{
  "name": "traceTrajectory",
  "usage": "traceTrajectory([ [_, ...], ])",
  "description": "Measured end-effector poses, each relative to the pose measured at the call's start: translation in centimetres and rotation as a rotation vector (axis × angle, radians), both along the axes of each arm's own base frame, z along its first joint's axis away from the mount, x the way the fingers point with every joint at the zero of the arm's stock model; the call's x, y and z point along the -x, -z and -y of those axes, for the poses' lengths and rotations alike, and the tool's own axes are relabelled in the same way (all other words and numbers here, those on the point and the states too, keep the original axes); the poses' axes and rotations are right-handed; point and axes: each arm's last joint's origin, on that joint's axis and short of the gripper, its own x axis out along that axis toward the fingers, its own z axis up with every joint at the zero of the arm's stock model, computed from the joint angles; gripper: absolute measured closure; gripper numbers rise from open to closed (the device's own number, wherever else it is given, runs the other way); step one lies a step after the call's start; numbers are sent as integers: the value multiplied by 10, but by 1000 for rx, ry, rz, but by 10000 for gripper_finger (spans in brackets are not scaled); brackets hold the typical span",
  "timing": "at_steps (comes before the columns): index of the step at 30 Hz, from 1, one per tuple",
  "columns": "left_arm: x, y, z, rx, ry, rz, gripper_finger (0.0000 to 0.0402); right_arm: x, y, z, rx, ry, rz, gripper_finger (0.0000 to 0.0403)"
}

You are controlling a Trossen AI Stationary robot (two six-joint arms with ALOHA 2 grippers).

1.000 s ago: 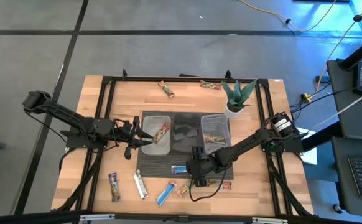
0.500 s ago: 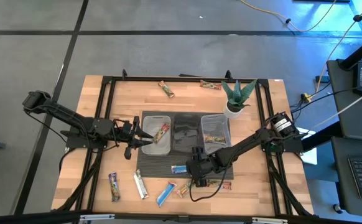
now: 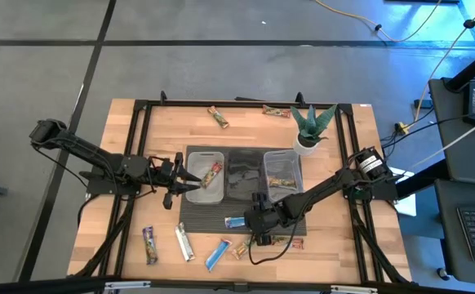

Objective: Pick and place Granola Bars by type
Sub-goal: Put the blue granola bar into the black bin

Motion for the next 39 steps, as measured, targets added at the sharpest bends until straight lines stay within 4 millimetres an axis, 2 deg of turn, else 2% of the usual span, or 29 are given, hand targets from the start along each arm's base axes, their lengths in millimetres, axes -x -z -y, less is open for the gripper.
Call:
traceTrajectory([
  [39, 0, 0, 0, -1, 0, -4, 302, -6, -8, -4, -5, -54, -2, 317],
])
